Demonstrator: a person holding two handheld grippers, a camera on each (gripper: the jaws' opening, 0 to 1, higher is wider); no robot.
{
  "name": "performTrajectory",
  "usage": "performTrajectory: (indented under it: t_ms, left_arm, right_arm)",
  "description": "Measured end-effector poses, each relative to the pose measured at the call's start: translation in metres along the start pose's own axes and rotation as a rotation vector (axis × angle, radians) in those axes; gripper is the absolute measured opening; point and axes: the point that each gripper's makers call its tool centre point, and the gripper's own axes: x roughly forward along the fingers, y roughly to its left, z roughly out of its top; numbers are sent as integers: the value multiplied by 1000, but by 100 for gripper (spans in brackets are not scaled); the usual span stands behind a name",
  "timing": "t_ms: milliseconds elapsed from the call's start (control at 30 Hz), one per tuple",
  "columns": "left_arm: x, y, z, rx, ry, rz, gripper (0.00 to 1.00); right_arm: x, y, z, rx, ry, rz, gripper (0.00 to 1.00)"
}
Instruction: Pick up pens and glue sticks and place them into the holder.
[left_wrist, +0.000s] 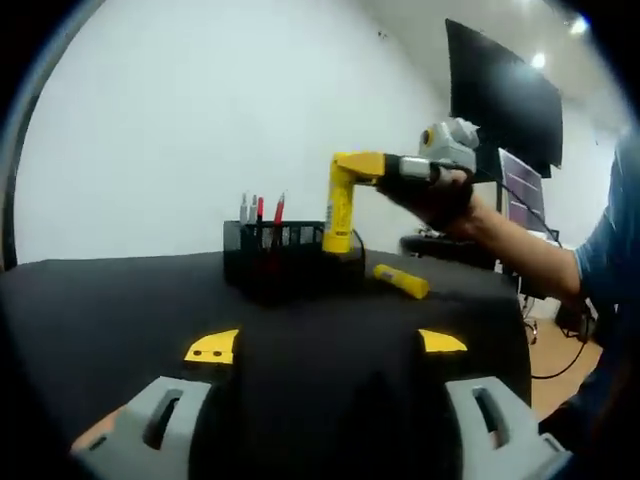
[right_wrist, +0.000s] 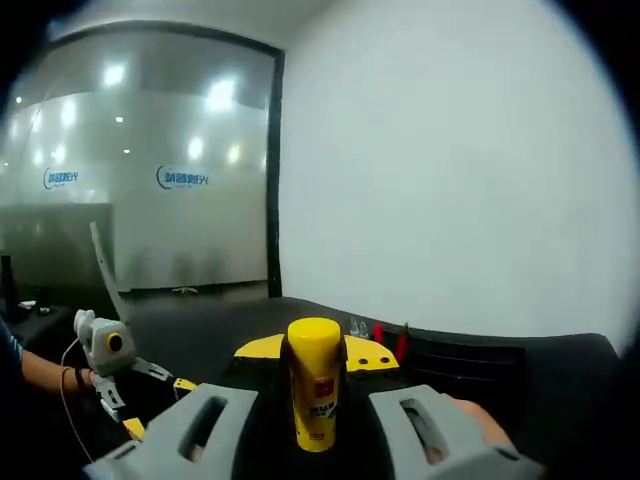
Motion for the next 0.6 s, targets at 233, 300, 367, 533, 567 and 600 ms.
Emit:
performTrajectory:
  t_ms: [233, 300, 367, 533, 567, 600]
  left_arm:
    - [-1, -1, -2, -23, -2, -11, 75]
    - [-1, -1, -4, -20, 3, -8, 77]
    - [-1, -2, -4, -11, 0, -9, 78]
    - [-2, -4, -5, -10, 1, -12, 79]
    - [-2, -4, -4, -10, -1, -13, 79]
    - [-3, -5, -4, -9, -3, -13, 79]
  right_arm:
    - [22, -10, -6, -11, -4, -33, 17]
    - [28, -11, -9, -15, -13, -36, 17]
    - [34, -13, -11, -15, -26, -44, 17]
    - [47, -15, -20, 2, -31, -56, 17]
    - [49, -15, -23, 2, -28, -59, 17]
    - [52, -16, -25, 1, -28, -64, 17]
